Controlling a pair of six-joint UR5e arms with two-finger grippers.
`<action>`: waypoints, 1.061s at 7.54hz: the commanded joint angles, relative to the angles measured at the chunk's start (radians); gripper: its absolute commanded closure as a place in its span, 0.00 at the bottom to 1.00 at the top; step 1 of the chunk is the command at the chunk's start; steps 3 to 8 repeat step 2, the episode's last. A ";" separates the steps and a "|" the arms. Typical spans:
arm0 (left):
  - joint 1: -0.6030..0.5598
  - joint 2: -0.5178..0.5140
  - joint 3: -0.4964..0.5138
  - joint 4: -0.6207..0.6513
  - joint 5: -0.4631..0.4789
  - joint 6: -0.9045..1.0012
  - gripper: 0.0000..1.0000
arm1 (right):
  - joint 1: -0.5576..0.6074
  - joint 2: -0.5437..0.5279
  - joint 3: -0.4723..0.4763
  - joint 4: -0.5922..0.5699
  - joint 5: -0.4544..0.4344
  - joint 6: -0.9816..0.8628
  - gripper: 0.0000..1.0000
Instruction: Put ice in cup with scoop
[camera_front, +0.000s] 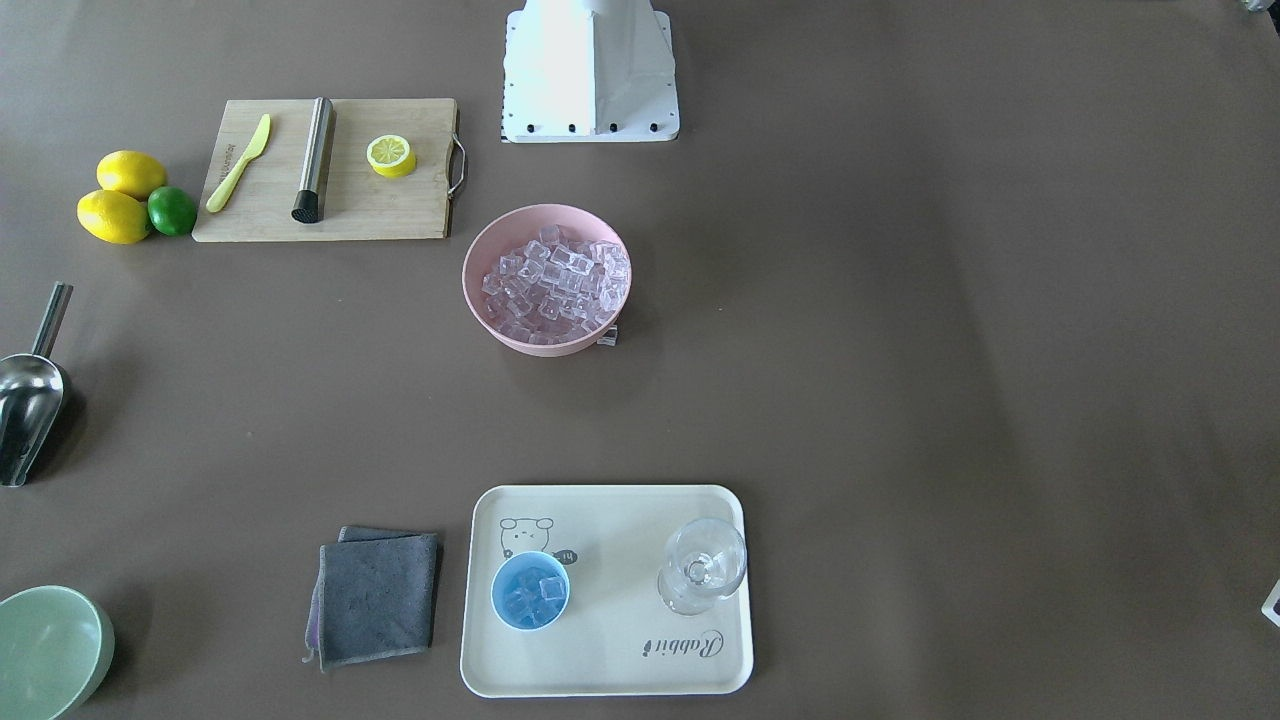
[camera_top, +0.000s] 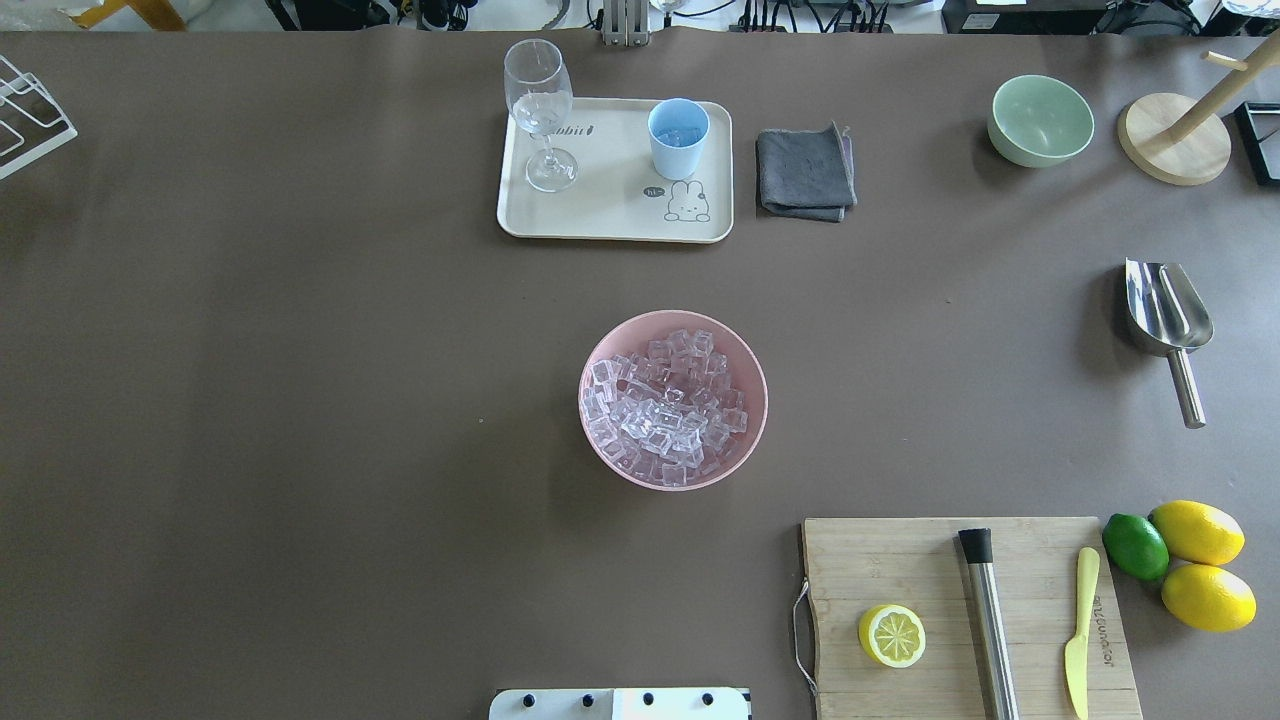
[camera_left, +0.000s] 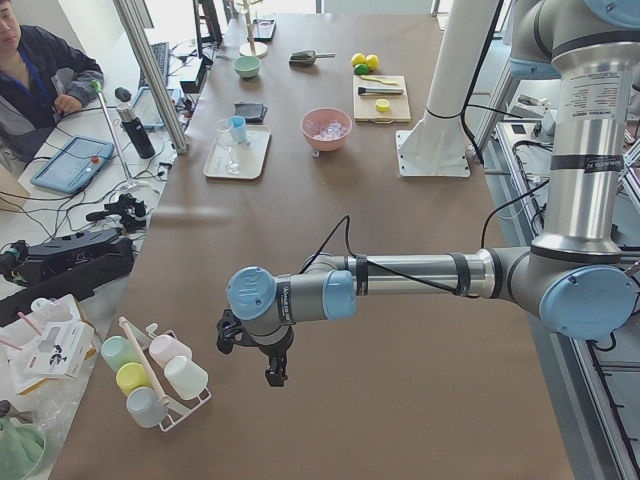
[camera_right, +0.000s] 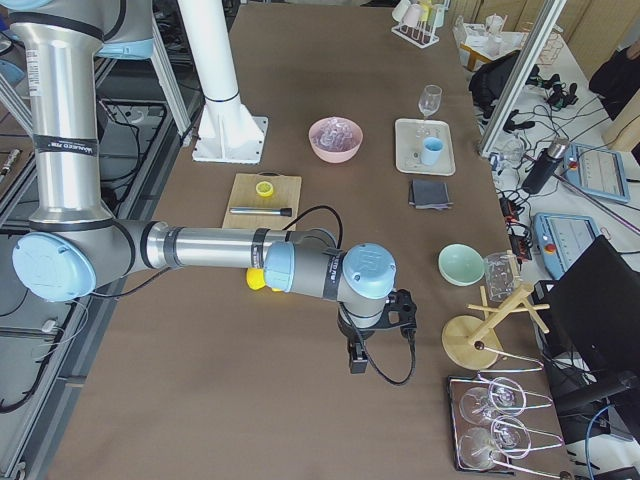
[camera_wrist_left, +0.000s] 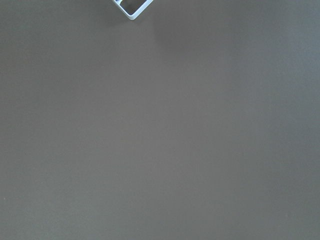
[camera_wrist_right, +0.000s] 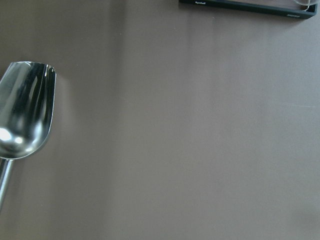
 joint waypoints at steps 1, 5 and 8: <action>0.000 -0.006 0.002 0.000 0.000 0.000 0.02 | 0.000 0.003 -0.002 -0.001 0.001 0.001 0.00; 0.000 -0.006 0.002 0.000 0.002 0.000 0.02 | 0.000 0.001 -0.002 -0.001 0.001 0.001 0.00; 0.000 -0.006 0.002 0.000 0.002 0.000 0.02 | 0.000 0.001 -0.002 -0.001 0.001 0.001 0.00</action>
